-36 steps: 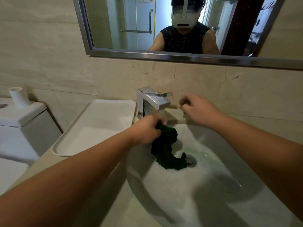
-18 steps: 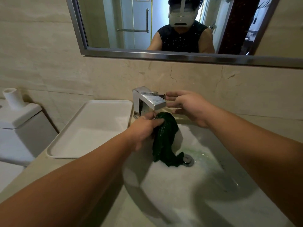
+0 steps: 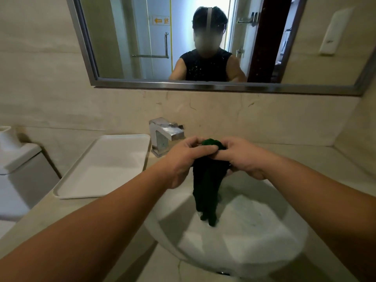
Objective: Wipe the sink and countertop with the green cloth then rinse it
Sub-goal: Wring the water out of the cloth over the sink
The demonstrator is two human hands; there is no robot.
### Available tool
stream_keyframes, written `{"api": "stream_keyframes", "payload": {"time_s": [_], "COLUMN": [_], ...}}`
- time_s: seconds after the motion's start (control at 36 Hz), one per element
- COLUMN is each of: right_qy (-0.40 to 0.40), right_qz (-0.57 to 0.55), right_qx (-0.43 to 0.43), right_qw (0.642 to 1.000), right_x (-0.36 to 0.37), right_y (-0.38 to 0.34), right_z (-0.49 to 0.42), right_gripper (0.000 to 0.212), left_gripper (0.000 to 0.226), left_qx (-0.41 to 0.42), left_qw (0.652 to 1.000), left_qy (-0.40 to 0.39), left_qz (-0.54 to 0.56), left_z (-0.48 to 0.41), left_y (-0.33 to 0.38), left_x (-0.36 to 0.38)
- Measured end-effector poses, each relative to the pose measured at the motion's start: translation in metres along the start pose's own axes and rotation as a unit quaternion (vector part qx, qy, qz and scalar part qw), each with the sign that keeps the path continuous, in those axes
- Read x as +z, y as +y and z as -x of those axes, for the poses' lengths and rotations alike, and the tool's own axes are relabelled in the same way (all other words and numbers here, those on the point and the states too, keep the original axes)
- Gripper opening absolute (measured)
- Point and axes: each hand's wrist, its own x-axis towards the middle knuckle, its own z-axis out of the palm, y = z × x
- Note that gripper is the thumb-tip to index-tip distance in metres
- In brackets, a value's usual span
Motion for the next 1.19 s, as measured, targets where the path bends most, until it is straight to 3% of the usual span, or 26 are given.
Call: {"api": "stream_keyframes", "payload": {"time_s": [0.11,0.17,0.25,0.36,0.58,0.67,0.78,0.86,0.97,1.08,1.14,1.19], "right_qy": [0.031,0.023,0.027,0.03,0.125,0.167,0.188,0.139,0.06,0.135,0.135,0.094], "right_qz": [-0.033,-0.075,-0.158,-0.251,-0.291,-0.29,-0.201,-0.084,0.049,0.06,0.172,0.356], "right_qx": [0.0,-0.004,-0.014,-0.008,0.08,0.089,0.036,-0.019,-0.057,-0.12,-0.16,-0.192], "right_qw": [0.999,0.997,0.987,0.968,0.945,0.938,0.961,0.987,0.995,0.982,0.963,0.91], "right_x": [-0.009,-0.014,-0.021,-0.034,-0.065,-0.065,-0.05,-0.031,-0.014,-0.024,-0.031,-0.036], "right_y": [-0.009,-0.014,-0.02,-0.023,0.0,0.006,0.009,0.006,0.011,0.023,0.031,0.044], "right_z": [0.018,0.029,0.045,0.057,0.062,0.065,0.067,0.074,0.082,0.083,0.085,0.085], "right_gripper": [0.019,0.018,0.019,0.022,0.031,0.025,0.023,0.023,0.032,0.037,0.05,0.075], "left_gripper": [0.063,0.072,0.063,0.044,0.053,0.056,0.08,0.091,0.074,0.05,0.047,0.04], "left_qx": [-0.009,-0.033,-0.091,-0.15,-0.207,-0.226,-0.255,-0.243,-0.205,-0.183,-0.193,-0.2], "left_qw": [0.999,0.999,0.988,0.967,0.955,0.958,0.966,0.96,0.958,0.959,0.957,0.957], "left_qy": [0.005,-0.021,-0.095,-0.113,-0.068,-0.047,-0.034,-0.04,-0.081,-0.102,-0.088,-0.084], "left_qz": [0.037,0.026,-0.076,-0.17,-0.201,-0.17,0.002,0.13,0.186,0.193,0.197,0.194], "left_z": [0.005,0.008,0.019,0.025,0.023,0.02,0.01,0.003,-0.004,-0.003,0.0,0.0], "left_y": [-0.008,-0.014,-0.02,-0.034,-0.06,-0.061,-0.051,-0.042,-0.04,-0.041,-0.04,-0.04], "left_x": [0.011,0.011,0.018,0.026,0.02,0.024,0.036,0.045,0.054,0.055,0.055,0.055]}}
